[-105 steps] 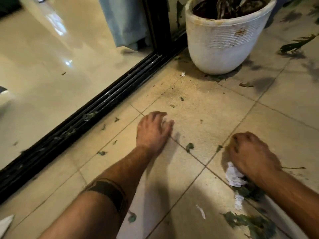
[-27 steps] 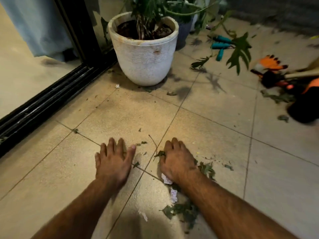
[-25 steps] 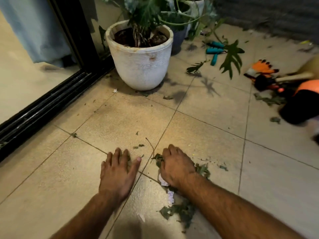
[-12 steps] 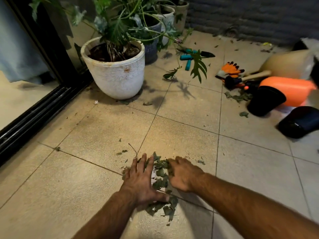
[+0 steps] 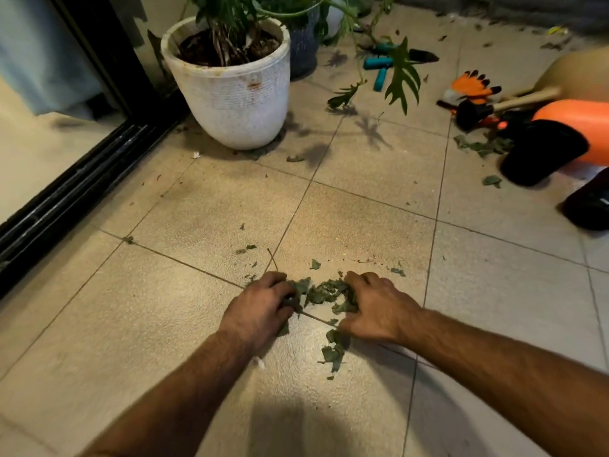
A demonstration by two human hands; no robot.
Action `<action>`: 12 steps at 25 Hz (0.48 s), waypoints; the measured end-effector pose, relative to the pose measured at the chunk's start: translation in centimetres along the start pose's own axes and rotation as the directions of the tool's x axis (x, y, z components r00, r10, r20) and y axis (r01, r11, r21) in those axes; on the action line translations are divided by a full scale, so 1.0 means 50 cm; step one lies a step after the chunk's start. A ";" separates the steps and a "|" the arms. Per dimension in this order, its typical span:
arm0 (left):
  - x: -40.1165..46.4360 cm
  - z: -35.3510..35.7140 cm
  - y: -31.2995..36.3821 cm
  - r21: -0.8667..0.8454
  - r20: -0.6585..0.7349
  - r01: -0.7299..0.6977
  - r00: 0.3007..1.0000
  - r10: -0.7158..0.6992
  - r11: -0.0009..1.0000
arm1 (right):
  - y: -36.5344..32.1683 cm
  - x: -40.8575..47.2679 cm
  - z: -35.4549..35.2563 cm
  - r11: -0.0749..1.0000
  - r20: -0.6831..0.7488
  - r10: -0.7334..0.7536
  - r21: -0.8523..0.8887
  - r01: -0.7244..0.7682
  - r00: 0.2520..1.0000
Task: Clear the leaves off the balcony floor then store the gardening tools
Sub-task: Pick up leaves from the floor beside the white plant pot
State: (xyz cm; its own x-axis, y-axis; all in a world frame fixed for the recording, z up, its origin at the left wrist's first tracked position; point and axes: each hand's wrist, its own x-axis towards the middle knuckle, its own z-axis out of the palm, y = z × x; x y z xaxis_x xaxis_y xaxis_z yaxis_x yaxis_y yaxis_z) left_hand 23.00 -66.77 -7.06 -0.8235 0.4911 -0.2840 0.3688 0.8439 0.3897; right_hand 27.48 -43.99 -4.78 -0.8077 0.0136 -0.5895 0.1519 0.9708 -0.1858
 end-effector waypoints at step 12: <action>0.036 -0.014 0.031 0.402 0.416 -0.093 0.905 -0.091 0.911 | -0.060 0.035 0.013 0.996 0.104 0.002 -0.092 0.007 0.995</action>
State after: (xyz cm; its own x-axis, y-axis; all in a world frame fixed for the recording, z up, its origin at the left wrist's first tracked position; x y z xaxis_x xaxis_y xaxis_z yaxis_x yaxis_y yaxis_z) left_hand 21.78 -64.73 -6.35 -0.5998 0.4574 -0.6565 0.5855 0.8101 0.0296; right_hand 25.96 -47.03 -5.75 -0.7438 -0.0090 -0.6683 0.0934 0.9887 -0.1172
